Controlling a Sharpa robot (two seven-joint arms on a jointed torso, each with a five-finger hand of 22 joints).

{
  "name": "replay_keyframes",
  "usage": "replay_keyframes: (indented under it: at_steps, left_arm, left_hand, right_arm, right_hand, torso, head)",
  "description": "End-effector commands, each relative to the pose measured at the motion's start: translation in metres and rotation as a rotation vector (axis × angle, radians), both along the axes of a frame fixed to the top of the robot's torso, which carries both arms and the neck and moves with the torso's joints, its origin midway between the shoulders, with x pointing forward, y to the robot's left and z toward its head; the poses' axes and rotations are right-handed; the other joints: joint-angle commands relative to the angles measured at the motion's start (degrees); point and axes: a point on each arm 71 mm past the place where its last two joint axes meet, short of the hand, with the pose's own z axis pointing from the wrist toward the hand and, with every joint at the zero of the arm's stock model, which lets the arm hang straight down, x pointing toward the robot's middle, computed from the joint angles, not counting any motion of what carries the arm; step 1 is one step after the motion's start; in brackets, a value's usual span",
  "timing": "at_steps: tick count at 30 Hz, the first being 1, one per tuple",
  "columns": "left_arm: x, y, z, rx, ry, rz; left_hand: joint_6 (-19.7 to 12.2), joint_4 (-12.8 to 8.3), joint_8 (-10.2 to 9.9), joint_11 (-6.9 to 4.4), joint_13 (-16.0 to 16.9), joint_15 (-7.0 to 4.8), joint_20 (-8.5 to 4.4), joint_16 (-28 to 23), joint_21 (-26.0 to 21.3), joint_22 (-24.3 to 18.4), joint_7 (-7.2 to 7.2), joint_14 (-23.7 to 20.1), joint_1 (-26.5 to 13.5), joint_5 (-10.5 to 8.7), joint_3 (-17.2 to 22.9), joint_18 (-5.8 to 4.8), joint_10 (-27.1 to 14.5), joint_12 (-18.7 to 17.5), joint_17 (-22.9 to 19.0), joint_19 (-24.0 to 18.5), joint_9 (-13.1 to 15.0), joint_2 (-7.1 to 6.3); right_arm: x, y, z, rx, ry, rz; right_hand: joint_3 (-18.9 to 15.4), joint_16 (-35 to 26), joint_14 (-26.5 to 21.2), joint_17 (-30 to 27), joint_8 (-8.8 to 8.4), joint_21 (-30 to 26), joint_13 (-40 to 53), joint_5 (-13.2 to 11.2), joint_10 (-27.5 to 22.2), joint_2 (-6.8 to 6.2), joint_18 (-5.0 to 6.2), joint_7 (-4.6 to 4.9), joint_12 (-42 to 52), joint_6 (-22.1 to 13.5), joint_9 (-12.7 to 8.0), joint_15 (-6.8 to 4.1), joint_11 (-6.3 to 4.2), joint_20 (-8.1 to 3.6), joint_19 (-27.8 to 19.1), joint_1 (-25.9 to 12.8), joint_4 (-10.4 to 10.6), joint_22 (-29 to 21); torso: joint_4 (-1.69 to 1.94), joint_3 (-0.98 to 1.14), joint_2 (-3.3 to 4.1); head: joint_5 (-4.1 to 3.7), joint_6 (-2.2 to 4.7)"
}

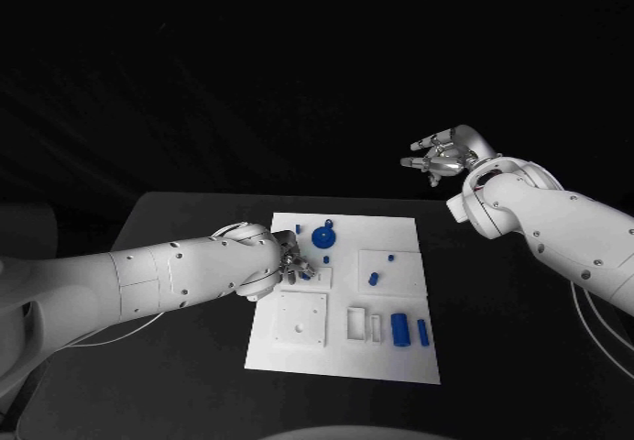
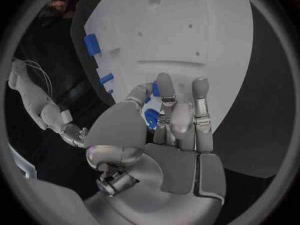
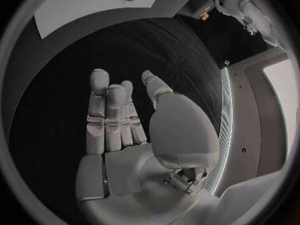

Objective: Assemble the parts on the task board

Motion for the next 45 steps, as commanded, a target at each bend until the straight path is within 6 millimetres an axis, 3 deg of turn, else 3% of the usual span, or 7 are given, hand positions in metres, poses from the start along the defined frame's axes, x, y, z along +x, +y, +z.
replay_keyframes:
  at_steps: [1, 21, 33, 45]
  left_arm:
    - [-0.0030, -0.0061, -0.0033, -0.012, 0.006, -0.029]
    - [-0.0021, -0.0049, -0.0048, -0.004, 0.007, -0.034]
    - [-0.0026, -0.0053, -0.0053, 0.000, 0.015, -0.043]
    - [-0.0022, -0.0050, -0.0052, 0.003, 0.011, -0.045]
  left_hand:
    - [9.17, -1.43, 0.17, -1.11, -0.09, -0.14, 0.12, 0.03, 0.22, 1.05, -6.10, 0.22, 0.71, -0.40, 2.09, 0.81, 2.24, 0.29, -0.09, 0.26, 10.87, 0.25]
    - [9.29, 3.63, 0.18, -1.07, -0.68, -0.19, 0.17, -0.18, -0.14, 1.03, -6.31, 0.17, 1.61, -2.46, 0.06, 0.74, 2.24, 0.58, -0.46, 0.41, 10.82, -1.89]
    - [9.35, 5.52, 0.19, -1.08, -0.78, -0.19, 0.23, -0.18, -0.36, 1.04, -6.38, 0.06, 2.58, -4.26, -1.30, 0.74, 2.25, 0.54, -0.58, 0.43, 10.50, -2.77]
    - [9.34, 5.86, 0.18, -1.07, -0.79, -0.19, 0.30, -0.21, -0.41, 1.04, -6.39, 0.06, 2.69, -4.90, -1.60, 0.81, 2.24, 0.54, -0.66, 0.46, 10.52, -2.97]
  right_arm:
    - [-0.0002, 0.0016, -0.0005, -0.009, 0.001, 0.014]
    - [-0.0005, 0.0029, -0.0006, -0.008, 0.001, 0.019]
    - [-0.0006, 0.0038, -0.0007, -0.007, 0.003, 0.022]
    - [-0.0006, 0.0041, -0.0006, -0.007, 0.002, 0.022]
  right_hand:
    - [-0.23, -0.02, -0.42, -0.08, 0.00, -0.28, -0.05, 0.19, -0.31, 0.36, 0.10, 0.08, 0.35, -0.14, 0.08, 0.00, -0.01, -0.43, 2.09, -0.22, 0.02, -0.05]
    - [-0.24, -0.03, -0.43, -0.09, 0.00, -0.29, -0.07, 0.24, -0.32, 0.38, 0.10, 0.10, 0.35, -0.14, 0.09, 0.02, 0.00, -0.43, 2.09, -0.29, 0.09, -0.07]
    - [-0.30, -0.09, -0.47, -0.15, 0.01, -0.51, -0.14, 0.42, -0.38, 0.38, 0.11, 0.10, 0.39, -0.19, 0.09, 0.03, 0.02, -0.41, 2.07, -0.40, 0.28, -0.18]
    - [-0.32, -0.11, -0.47, -0.16, 0.00, -0.56, -0.16, 0.54, -0.37, 0.38, 0.12, 0.11, 0.41, -0.21, 0.09, 0.04, 0.02, -0.41, 2.07, -0.42, 0.33, -0.20]
  torso:
    - [0.01, 0.02, 0.01]
    - [-0.01, 0.05, 0.04]
    - [0.00, 0.06, -0.02]
    - [0.03, 0.04, 0.00]
  head:
    - [-0.02, -0.07]
    - [-0.20, -0.37]
    - [-0.35, -0.53]
    - [-0.42, -0.53]
